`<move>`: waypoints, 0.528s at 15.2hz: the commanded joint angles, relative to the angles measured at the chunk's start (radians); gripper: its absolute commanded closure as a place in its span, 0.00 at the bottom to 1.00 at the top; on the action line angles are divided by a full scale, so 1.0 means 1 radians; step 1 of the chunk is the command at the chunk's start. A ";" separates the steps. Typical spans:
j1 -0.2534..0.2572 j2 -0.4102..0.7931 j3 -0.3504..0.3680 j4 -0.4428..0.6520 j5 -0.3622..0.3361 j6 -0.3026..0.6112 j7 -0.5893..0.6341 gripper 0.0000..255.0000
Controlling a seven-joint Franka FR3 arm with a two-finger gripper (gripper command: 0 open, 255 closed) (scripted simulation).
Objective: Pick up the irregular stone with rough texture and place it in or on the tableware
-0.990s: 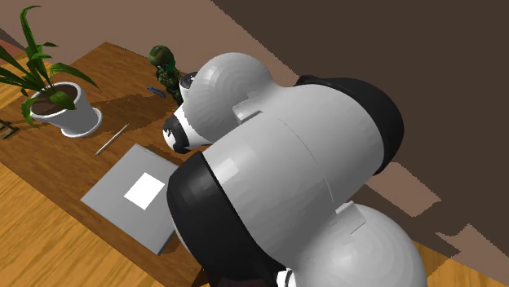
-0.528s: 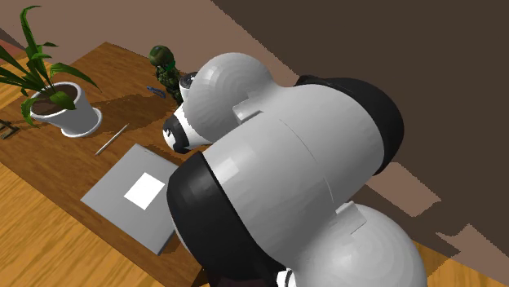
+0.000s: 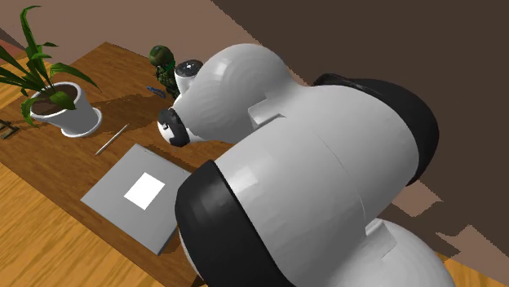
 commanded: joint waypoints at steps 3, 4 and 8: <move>0.004 -0.039 -0.005 0.010 -0.013 -0.049 0.008 1.00; 0.005 -0.049 -0.006 0.013 -0.016 -0.061 0.010 1.00; 0.008 -0.084 -0.009 0.028 -0.027 -0.110 0.017 1.00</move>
